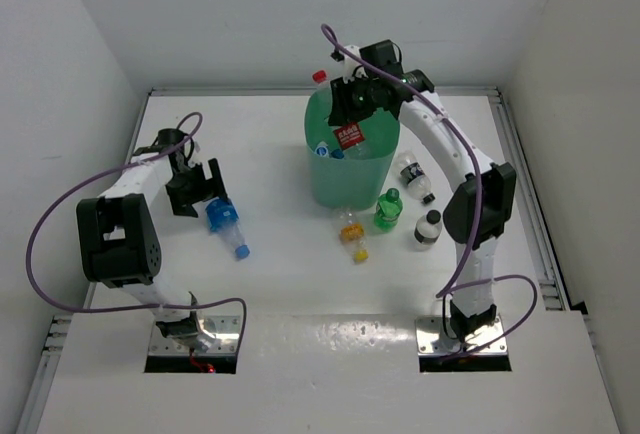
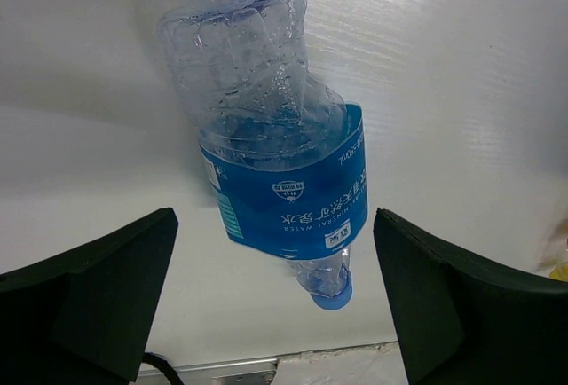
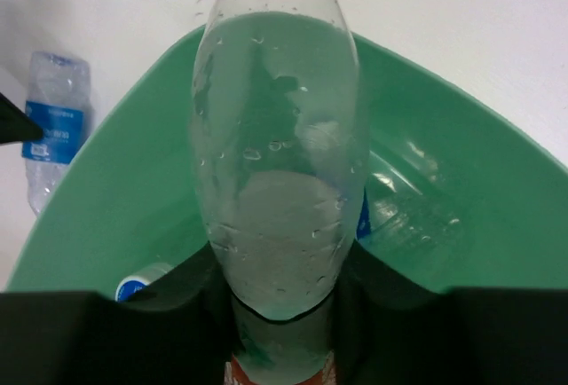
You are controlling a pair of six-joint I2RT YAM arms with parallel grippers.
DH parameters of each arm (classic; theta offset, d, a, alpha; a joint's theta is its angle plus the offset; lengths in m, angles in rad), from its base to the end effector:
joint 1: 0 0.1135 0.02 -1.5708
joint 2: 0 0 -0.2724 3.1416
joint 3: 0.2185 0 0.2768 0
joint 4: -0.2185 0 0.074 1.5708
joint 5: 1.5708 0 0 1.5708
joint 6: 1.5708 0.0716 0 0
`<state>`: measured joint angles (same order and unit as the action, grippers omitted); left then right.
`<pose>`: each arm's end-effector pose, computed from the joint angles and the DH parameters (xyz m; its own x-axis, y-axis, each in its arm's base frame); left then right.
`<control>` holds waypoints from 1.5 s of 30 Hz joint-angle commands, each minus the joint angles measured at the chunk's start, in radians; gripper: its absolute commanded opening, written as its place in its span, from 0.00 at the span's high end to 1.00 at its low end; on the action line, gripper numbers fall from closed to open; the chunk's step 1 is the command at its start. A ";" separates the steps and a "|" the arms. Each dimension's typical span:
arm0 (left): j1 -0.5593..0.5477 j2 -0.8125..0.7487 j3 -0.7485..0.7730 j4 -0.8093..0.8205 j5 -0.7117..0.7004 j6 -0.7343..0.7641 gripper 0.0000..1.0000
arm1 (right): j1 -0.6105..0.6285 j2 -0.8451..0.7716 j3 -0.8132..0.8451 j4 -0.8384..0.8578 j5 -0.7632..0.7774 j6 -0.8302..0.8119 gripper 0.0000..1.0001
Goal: Put the plastic bottles in the bin
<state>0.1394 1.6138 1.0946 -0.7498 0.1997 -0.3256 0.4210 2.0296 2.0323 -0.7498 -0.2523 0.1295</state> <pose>0.3376 0.0330 0.1660 -0.8710 -0.4388 -0.2210 -0.3762 0.8850 -0.2745 0.4635 0.2271 0.3211 -0.6877 -0.1709 -0.7056 -0.4781 0.8380 0.2629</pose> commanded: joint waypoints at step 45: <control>0.075 -0.054 -0.134 0.052 0.052 0.013 0.01 | 0.067 -0.523 -1.005 1.683 0.257 0.098 0.00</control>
<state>0.2031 1.5726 0.9668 -0.6991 0.2771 -0.3023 0.4931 1.5948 0.9855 0.9234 0.0441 0.2138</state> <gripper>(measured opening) 0.992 0.995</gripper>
